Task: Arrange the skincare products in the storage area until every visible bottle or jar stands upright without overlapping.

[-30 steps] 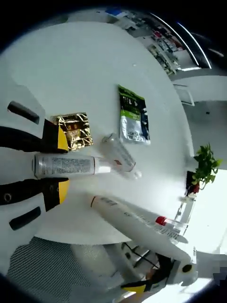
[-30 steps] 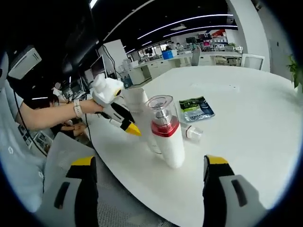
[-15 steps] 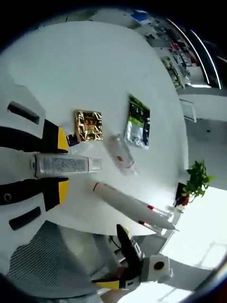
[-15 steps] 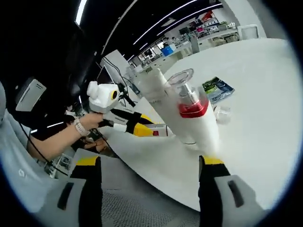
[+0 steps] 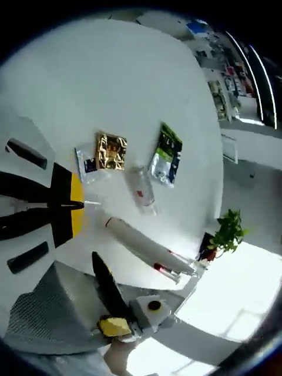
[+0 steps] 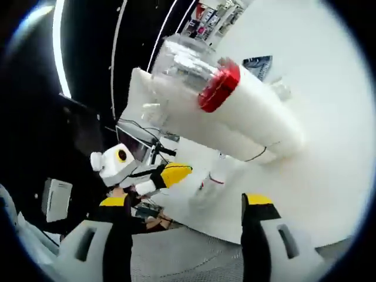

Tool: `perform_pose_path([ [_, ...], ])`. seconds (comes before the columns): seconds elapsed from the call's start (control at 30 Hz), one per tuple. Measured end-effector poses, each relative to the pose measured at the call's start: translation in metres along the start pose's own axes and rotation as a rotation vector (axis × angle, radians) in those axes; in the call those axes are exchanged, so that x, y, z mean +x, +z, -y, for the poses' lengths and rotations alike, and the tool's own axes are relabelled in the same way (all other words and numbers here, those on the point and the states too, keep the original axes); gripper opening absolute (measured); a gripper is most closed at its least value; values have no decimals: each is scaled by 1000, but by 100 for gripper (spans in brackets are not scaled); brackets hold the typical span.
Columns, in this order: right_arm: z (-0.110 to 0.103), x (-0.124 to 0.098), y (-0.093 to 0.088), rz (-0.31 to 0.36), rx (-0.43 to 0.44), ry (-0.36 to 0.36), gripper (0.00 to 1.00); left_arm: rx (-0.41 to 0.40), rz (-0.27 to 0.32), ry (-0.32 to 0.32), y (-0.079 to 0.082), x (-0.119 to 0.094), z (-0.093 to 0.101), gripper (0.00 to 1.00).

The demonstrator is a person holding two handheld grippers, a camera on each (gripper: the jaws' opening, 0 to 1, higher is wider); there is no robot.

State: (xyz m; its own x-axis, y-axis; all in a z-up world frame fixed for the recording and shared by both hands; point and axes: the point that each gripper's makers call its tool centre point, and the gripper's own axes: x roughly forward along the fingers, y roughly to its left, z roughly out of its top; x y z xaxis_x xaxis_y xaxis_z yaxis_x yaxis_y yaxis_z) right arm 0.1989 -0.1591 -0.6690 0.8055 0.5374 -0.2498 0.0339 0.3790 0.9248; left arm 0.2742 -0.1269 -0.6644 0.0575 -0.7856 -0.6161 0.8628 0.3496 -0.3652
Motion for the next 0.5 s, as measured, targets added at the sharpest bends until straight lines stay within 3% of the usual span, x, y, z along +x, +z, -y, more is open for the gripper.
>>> perform_pose_path([
  [0.03,3,2,-1,-3,15,-5,75,101,-12,19,-4,1,-2,0],
  [0.07,5,4,-1,0,2,0,75,136,-56,33,-10,1,-3,0],
  [0.1,7,5,-2,-2,2,-7,75,143,-90,41,-20,5,-4,0],
  [0.23,5,5,1,7,23,-5,74,143,-77,25,-27,8,2,0],
  [0.27,4,5,1,6,17,-3,74,155,-71,48,-27,7,-1,0],
  [0.4,-1,3,1,2,7,11,74,165,-106,61,-34,1,-2,1],
  [0.5,1,-1,0,-23,-109,-19,76,205,-142,108,-39,-6,-7,10],
])
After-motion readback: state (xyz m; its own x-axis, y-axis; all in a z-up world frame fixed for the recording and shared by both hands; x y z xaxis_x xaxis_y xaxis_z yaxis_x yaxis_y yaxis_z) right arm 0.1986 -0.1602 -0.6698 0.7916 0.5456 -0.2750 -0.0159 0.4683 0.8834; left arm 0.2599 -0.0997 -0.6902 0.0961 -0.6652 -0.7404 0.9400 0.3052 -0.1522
